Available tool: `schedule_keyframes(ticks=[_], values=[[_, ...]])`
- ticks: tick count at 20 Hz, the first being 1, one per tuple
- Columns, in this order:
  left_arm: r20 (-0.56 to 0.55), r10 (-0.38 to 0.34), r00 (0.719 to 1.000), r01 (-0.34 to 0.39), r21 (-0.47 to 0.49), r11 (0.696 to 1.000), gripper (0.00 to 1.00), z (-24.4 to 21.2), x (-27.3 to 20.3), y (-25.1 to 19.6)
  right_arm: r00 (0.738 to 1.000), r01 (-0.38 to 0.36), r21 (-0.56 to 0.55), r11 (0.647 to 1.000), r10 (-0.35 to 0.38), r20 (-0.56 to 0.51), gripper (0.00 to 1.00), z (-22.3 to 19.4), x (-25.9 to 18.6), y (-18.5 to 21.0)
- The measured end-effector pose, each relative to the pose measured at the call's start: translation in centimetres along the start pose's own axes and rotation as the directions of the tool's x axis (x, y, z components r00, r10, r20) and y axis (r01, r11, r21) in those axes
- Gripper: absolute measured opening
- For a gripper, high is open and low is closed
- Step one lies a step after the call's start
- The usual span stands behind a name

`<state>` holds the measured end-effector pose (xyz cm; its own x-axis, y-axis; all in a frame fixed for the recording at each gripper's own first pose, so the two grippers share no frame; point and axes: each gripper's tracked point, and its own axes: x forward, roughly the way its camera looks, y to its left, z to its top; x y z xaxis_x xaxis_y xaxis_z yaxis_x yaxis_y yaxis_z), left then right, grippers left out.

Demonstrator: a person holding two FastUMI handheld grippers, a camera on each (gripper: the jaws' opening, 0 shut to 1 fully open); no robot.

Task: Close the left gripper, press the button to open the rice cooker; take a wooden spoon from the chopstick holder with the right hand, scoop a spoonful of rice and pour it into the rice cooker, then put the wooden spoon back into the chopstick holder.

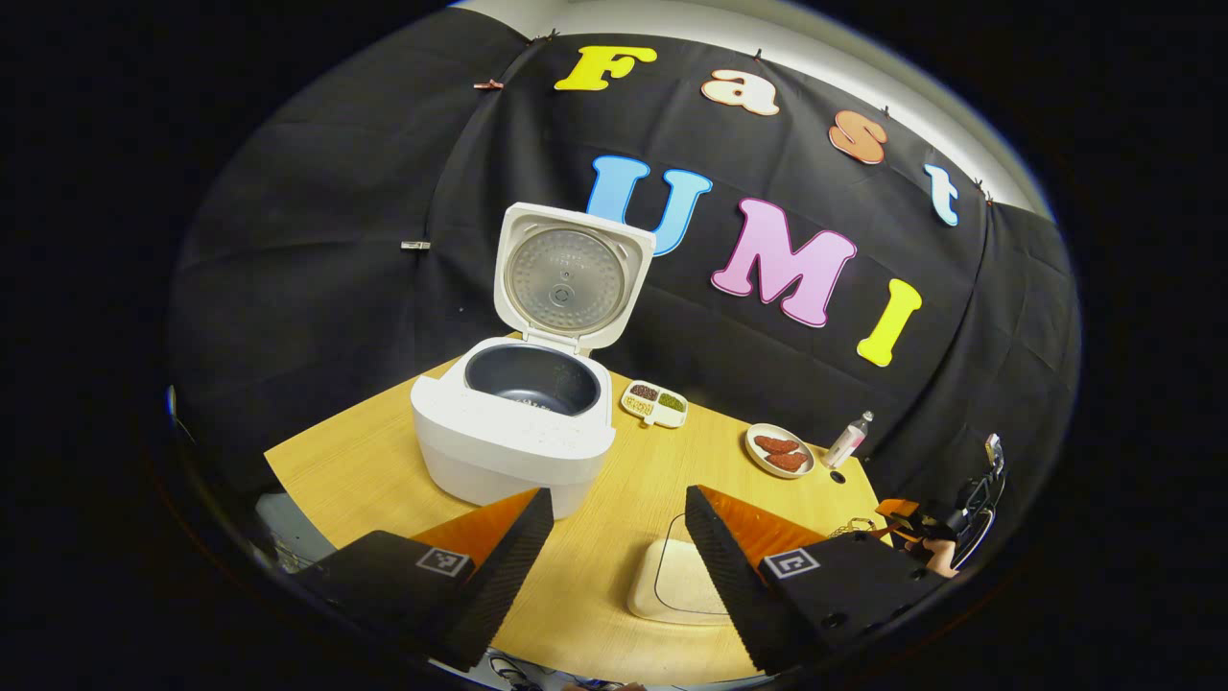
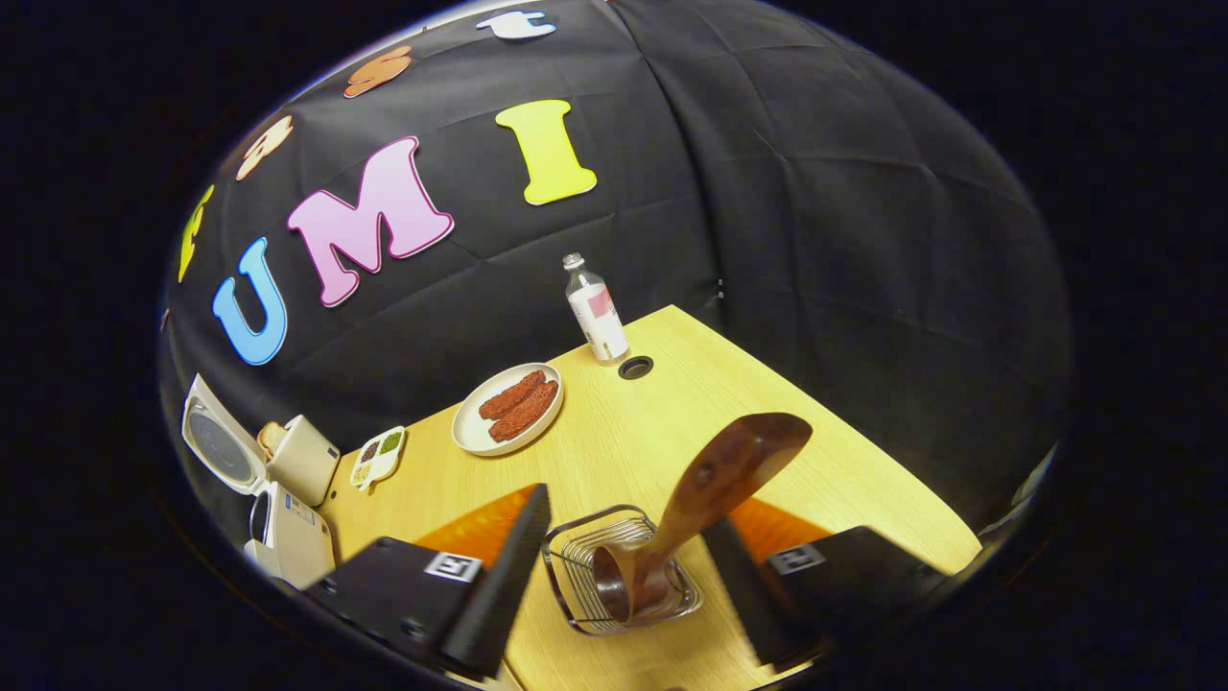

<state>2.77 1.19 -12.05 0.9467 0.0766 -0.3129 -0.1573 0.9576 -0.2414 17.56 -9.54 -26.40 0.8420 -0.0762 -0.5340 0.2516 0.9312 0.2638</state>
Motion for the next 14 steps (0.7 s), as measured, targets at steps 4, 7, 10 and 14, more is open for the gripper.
schedule_keyframes(ticks=[4,7,10,14], values=[[0.051,-0.011,0.999,0.01,0.013,1.0,0.95,2.0,-0.1,-0.2,0.999,0.021,-0.069,0.997,-0.024,-0.03,0.98,-0.5,-2.3,-1.2],[0.095,0.011,0.995,-0.016,0.045,0.999,0.95,4.4,-0.3,1.3,0.999,0.044,-0.057,0.997,-0.046,-0.026,0.99,0.0,-4.0,-2.2],[0.15,0.013,0.989,-0.024,0.077,0.997,0.95,8.3,-0.3,2.6,0.998,0.062,-0.061,0.996,-0.062,-0.01,0.99,0.2,-5.7,-3.1],[0.248,0.011,0.969,-0.024,0.048,0.999,0.95,15.2,0.4,4.0,0.994,0.103,-0.058,0.993,-0.105,-0.017,0.99,-0.7,-7.8,-4.3]])
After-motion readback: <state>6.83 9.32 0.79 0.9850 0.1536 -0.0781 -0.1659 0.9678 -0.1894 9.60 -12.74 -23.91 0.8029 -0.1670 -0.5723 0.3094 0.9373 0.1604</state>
